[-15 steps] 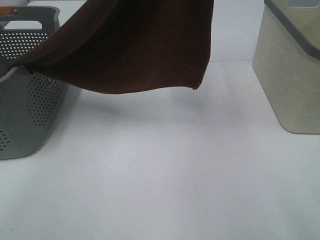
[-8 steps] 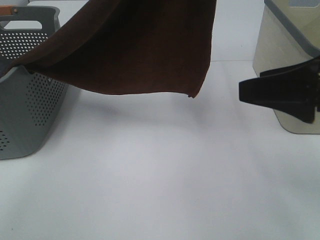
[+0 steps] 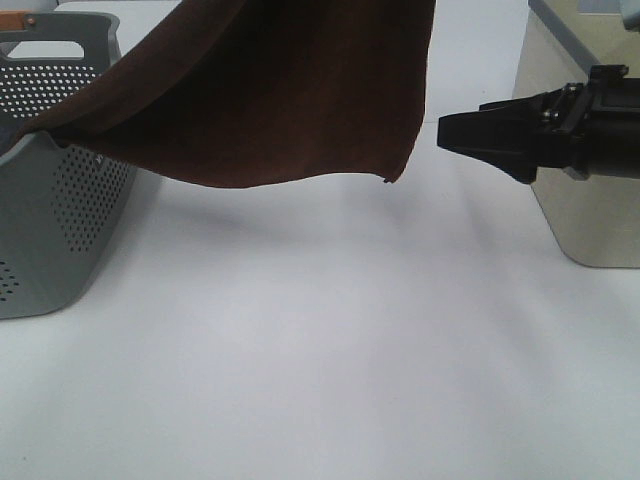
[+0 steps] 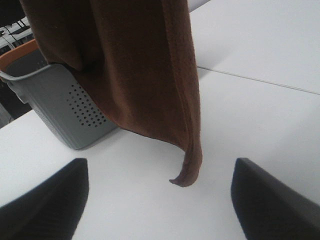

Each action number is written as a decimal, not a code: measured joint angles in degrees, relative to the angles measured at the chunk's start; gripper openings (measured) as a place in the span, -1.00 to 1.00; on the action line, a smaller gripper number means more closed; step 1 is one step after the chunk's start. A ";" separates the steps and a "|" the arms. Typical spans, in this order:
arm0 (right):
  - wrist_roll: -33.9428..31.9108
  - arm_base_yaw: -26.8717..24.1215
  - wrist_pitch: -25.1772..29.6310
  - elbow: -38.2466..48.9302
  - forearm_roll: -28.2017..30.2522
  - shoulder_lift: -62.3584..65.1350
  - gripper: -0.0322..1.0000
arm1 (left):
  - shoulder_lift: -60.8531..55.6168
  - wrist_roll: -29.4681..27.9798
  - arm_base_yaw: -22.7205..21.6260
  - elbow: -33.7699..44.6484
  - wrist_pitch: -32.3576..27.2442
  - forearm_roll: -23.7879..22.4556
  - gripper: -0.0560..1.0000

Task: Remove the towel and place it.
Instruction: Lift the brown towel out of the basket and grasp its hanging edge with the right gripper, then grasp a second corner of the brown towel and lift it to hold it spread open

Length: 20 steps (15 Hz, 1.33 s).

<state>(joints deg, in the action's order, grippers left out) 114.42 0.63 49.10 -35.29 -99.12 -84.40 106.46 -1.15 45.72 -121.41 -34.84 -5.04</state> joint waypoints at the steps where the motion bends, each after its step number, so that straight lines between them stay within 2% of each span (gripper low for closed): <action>1: 1.78 1.38 -1.03 -1.72 -0.23 -2.18 0.51 | 0.00 0.00 0.00 0.00 0.11 0.06 -0.89; 5: 4.30 9.11 -8.65 -7.91 -0.29 -9.22 0.51 | 0.00 0.00 0.00 0.00 0.17 0.06 -0.89; 9: 3.38 9.97 -9.80 -11.92 -0.34 -13.29 0.49 | 0.00 0.00 0.00 0.00 0.23 0.06 -0.89; 10: 3.32 10.03 -9.80 -12.43 -0.34 -14.09 0.42 | 0.00 0.00 0.00 0.00 0.40 0.06 -0.89; 11: 3.32 10.03 -9.80 -12.66 -0.34 -14.61 0.27 | 0.06 0.00 0.00 0.00 0.63 0.06 -0.89; 13: 1.49 10.03 -9.85 -12.72 -0.34 -15.24 -0.29 | 0.52 -0.06 0.00 0.00 1.72 0.06 -0.89; 14: -0.40 10.03 -9.91 -12.72 -0.34 -15.24 -0.65 | 0.74 -0.06 0.00 0.00 1.78 0.06 -0.89; 15: -2.23 10.03 -9.97 -12.78 -0.40 -15.24 -0.88 | 0.97 -0.06 0.00 0.00 1.78 0.06 -0.89; 16: -3.95 10.03 -10.03 -12.78 -0.34 -15.24 -0.94 | 0.97 -0.06 0.00 0.00 1.78 0.06 -0.89; 18: -9.34 10.03 -10.49 -12.78 -0.17 -15.07 -0.94 | 0.97 -0.06 0.00 0.00 1.78 -0.29 -0.89; 20: -18.28 10.03 -12.03 -13.12 5.21 -12.89 -0.94 | 0.97 -0.06 0.00 0.00 1.83 -2.06 -0.89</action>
<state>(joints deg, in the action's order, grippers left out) 96.14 10.66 37.07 -48.41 -93.91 -97.29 107.43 -1.20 45.72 -121.41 -33.00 -7.10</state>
